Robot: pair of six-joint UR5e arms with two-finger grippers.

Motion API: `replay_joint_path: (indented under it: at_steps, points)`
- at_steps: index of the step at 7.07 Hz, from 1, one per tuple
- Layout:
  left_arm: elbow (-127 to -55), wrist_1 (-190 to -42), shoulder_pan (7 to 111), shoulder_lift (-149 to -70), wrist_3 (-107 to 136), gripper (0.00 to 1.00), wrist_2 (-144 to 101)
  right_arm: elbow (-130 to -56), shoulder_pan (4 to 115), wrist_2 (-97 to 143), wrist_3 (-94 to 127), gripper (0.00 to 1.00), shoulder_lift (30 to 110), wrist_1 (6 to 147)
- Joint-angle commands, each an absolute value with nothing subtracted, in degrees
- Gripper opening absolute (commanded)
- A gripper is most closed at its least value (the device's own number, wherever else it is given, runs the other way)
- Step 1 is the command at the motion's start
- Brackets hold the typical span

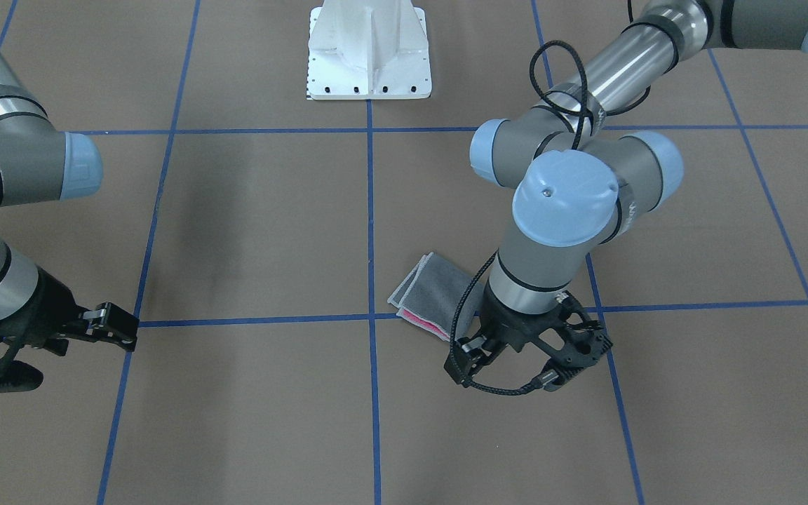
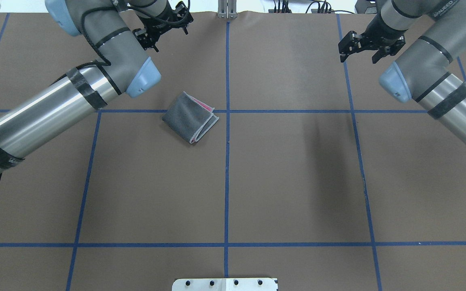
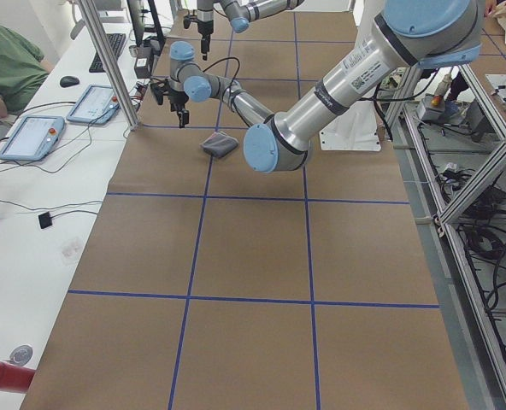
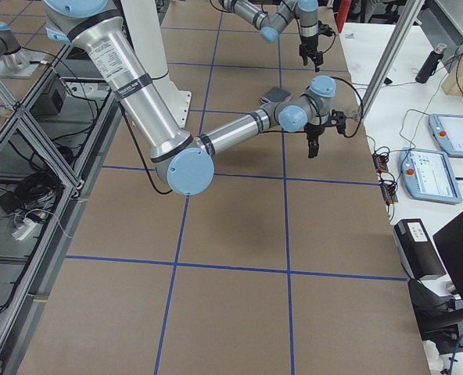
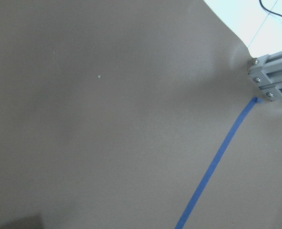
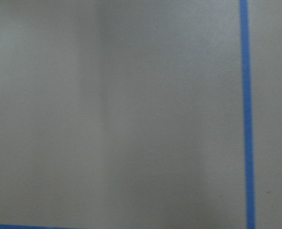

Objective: Fold towel twice with both arms

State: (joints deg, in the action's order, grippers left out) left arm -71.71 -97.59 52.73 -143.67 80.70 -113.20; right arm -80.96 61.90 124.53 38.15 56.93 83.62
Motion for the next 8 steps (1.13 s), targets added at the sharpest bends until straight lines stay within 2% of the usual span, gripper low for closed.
replay_joint_path:
  at_steps: [1,3,6,8]
  points:
    - [-84.2,-83.9,57.4,-136.0,59.5,1.00,-113.3,-80.6,66.2,118.7,22.1,1.00,59.0,91.0]
    - [-94.9,-84.3,63.0,-122.5,47.1,1.00,-113.7,-80.1,74.8,124.8,9.2,1.00,63.8,90.6]
    - [-95.5,-84.4,76.2,-112.5,22.5,1.00,-126.0,-80.9,85.0,138.4,4.9,1.00,68.6,91.8]
    - [-97.6,-85.3,85.3,-101.4,5.3,1.00,-131.4,-81.0,84.7,138.0,5.1,1.00,70.9,86.0]
